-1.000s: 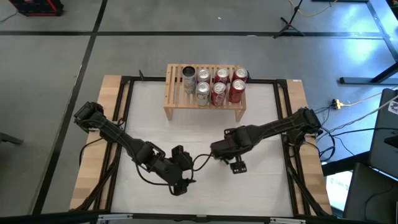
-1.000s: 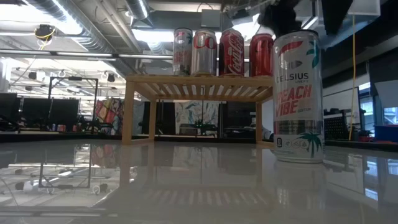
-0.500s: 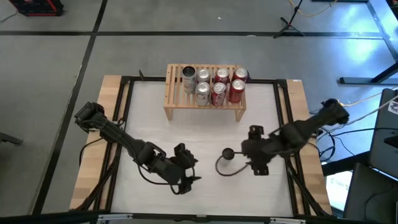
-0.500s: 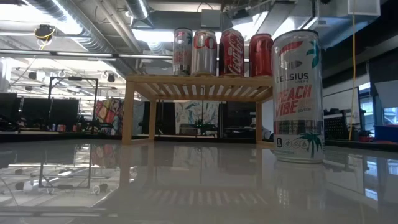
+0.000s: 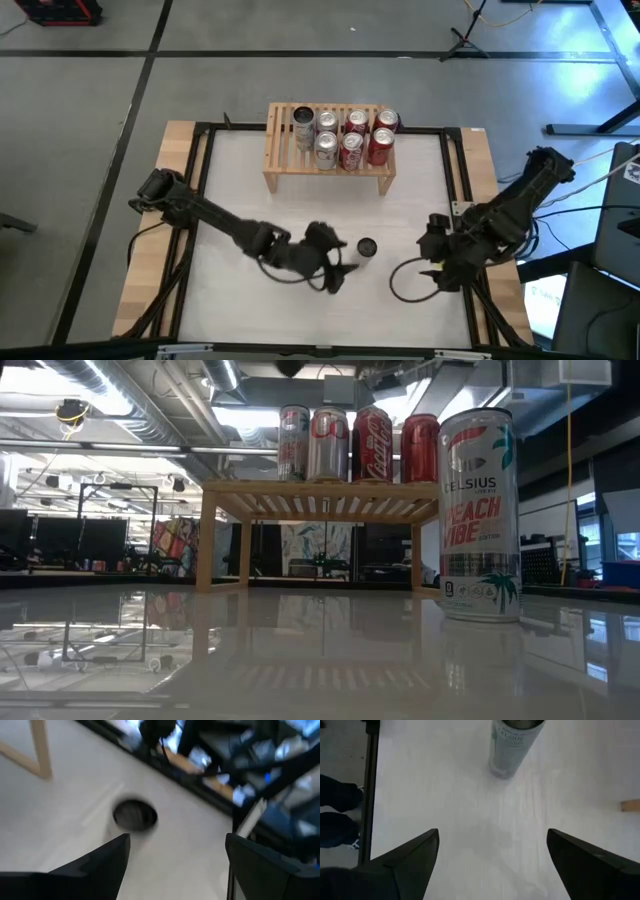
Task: Place canned beverage on shelf
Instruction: Put the white pink soda can aligned with the other white pink soda can on the shelf
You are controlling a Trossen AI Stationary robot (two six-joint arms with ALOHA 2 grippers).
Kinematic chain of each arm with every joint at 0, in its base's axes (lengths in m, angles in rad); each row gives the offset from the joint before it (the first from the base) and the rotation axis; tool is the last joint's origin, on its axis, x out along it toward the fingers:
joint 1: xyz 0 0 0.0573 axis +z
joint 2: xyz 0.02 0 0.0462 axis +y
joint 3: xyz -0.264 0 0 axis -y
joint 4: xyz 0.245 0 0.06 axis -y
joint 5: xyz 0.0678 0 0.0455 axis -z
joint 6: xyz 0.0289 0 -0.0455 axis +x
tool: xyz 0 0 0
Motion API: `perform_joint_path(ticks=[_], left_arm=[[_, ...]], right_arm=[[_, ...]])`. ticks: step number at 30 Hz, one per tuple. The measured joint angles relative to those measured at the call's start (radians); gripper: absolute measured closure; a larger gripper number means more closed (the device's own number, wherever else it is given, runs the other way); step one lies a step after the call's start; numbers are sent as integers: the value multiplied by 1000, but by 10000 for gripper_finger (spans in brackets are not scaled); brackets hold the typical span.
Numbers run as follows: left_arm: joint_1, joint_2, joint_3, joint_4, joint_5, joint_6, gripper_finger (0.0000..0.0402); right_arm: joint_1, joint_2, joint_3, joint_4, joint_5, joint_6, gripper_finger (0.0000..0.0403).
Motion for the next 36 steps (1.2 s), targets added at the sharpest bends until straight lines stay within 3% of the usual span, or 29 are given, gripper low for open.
perform_joint_path(ticks=[5,14,18,36], left_arm=[[55,9,78,-8,-8,79,85],[128,117,141,-7,138,289,85],[139,164,141,-7,200,311,85],[141,194,141,34,114,389,85]], right_arm=[[49,-27,-20,-10,25,4,45],[115,-34,-24,-24,54,16,45],[125,-34,-24,-24,59,44,45],[125,-33,-24,-21,63,143,45]])
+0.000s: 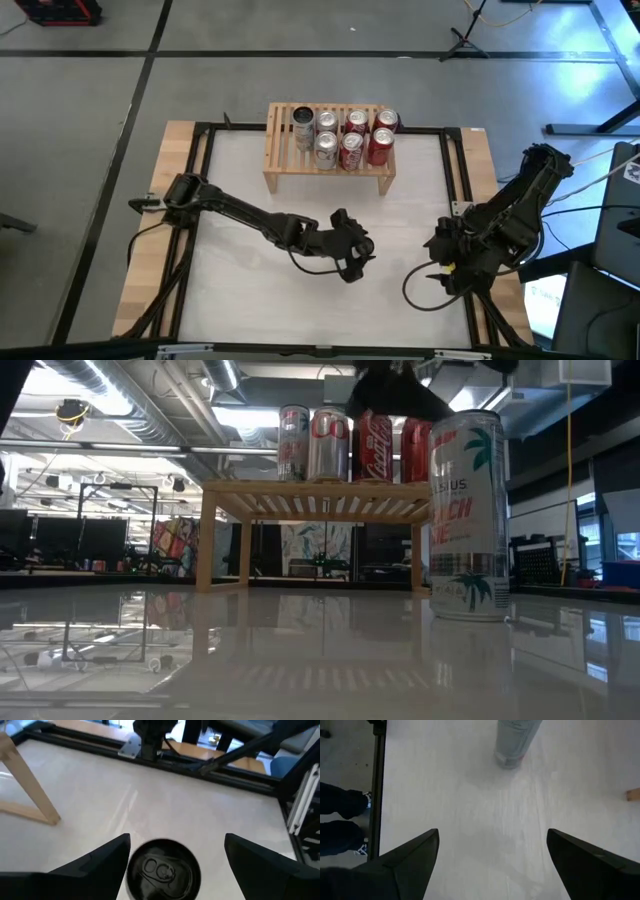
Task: Place canned beverage on shelf
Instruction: Put the white pink soda can aligned with the other white pink soda can on the shelf
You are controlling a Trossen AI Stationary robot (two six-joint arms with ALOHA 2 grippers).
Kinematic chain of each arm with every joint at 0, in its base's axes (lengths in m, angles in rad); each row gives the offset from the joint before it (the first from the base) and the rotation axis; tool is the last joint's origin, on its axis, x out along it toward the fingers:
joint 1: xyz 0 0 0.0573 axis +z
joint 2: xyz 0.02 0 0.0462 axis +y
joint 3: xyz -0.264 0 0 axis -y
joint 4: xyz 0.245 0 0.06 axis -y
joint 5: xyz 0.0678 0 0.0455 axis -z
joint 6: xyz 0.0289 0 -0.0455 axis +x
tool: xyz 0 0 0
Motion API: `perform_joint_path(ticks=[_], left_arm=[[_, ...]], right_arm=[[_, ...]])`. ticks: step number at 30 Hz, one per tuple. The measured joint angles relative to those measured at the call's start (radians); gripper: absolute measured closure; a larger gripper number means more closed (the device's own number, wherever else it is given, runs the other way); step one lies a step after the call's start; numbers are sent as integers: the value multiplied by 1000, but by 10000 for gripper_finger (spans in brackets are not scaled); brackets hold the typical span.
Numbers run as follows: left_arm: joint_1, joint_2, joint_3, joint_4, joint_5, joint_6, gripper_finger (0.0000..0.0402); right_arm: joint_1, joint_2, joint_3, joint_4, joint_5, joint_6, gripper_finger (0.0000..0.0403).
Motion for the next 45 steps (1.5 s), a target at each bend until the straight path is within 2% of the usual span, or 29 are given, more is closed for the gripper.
perform_joint_path(ticks=[6,12,26,34,39,45], left_arm=[[5,-32,0,-23,-10,55,85],[26,1,0,-59,102,52,85],[25,33,-1,-65,129,47,86],[43,33,-1,-96,138,36,119],[43,33,-1,-105,133,22,123],[44,33,0,-108,96,-69,148]], right_arm=[[-1,0,0,8,7,4,45],[-3,1,0,34,12,5,45],[-3,1,0,51,20,27,45],[-3,1,0,52,23,27,45],[-3,1,0,55,33,26,45],[-3,1,0,54,33,26,45]])
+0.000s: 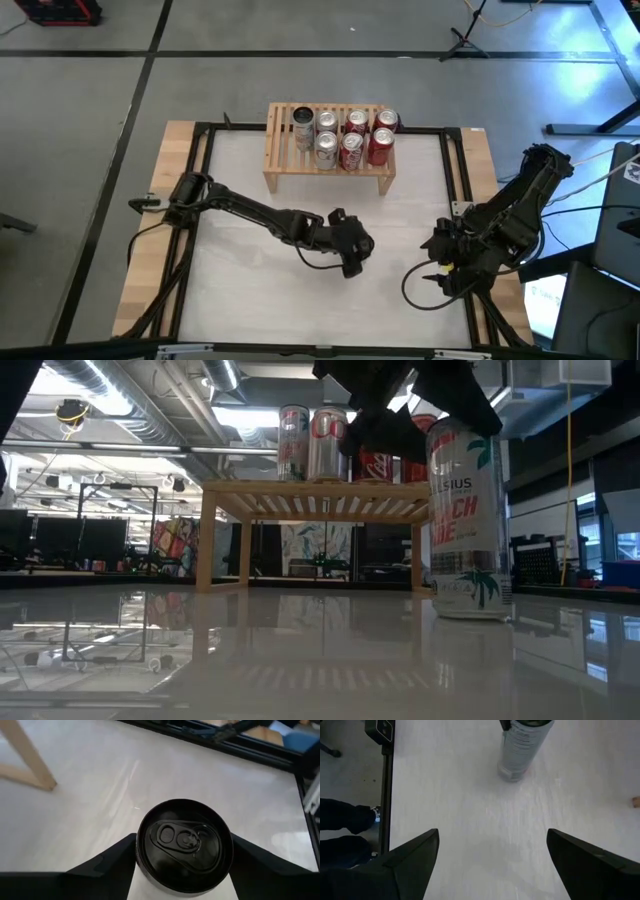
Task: Place canned beverage on shelf
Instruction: Put the white pink soda can aligned with the other white pink soda can on the shelf
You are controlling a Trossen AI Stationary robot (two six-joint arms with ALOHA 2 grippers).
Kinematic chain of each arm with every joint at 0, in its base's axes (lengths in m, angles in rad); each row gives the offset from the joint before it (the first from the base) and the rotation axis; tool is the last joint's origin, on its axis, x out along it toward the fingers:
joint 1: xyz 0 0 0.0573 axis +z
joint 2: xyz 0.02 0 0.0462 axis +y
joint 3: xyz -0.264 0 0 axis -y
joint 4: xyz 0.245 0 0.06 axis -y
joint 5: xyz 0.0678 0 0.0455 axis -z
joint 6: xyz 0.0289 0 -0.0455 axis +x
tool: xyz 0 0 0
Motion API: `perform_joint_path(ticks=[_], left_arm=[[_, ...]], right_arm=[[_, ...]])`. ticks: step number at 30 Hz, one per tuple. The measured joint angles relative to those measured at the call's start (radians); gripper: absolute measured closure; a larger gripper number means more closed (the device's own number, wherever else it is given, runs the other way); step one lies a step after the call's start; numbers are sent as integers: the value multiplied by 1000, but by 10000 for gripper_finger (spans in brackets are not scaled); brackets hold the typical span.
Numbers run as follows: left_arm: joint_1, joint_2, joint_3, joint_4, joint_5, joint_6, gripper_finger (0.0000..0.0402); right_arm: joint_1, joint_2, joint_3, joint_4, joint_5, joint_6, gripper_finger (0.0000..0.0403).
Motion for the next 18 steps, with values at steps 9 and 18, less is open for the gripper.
perform_joint_path(ticks=[9,18], left_arm=[[-16,-71,103,-198,-90,-187,171],[-20,-83,466,-725,-154,-401,169]], right_arm=[[0,-2,3,-21,1,-28,45],[0,-55,10,-68,53,-83,45]])
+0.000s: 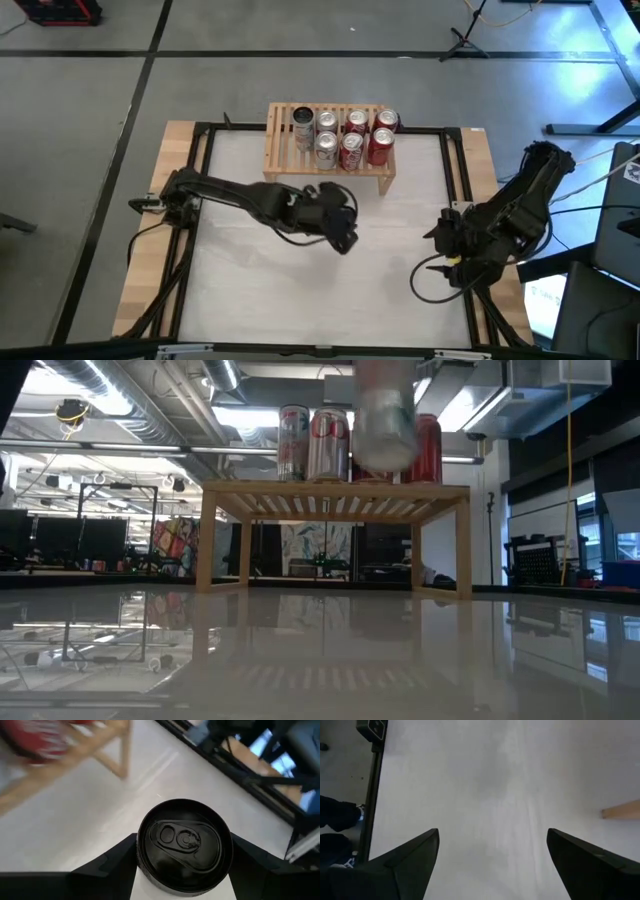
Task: Place canned beverage on shelf
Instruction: Put the white pink soda can aligned with the other white pink soda can on the shelf
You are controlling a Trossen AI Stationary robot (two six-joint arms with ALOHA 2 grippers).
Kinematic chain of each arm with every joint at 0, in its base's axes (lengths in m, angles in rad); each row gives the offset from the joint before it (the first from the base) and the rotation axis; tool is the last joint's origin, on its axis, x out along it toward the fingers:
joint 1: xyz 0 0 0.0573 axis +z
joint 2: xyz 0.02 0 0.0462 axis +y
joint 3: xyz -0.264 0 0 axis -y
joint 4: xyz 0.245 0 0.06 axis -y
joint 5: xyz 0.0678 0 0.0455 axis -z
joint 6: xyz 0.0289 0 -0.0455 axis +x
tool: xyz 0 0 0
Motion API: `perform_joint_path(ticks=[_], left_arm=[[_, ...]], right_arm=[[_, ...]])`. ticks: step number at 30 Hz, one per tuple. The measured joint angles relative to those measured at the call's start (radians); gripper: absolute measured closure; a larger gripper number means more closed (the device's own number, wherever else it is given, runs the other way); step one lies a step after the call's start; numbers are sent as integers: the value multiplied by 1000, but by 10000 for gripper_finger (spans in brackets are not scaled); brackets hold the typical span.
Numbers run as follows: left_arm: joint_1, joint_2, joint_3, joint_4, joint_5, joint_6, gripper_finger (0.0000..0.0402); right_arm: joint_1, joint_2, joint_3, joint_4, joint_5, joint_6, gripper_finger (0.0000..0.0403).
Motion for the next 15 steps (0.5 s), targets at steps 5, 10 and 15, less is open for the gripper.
perform_joint_path(ticks=[5,10,15], left_arm=[[-13,0,159,-279,-83,-136,168],[-18,0,275,-614,-197,-339,168],[40,-67,262,-578,-261,-325,168]], right_arm=[[0,-42,0,-40,45,-4,45],[0,-83,0,-42,108,1,45],[0,-106,1,-51,152,38,45]])
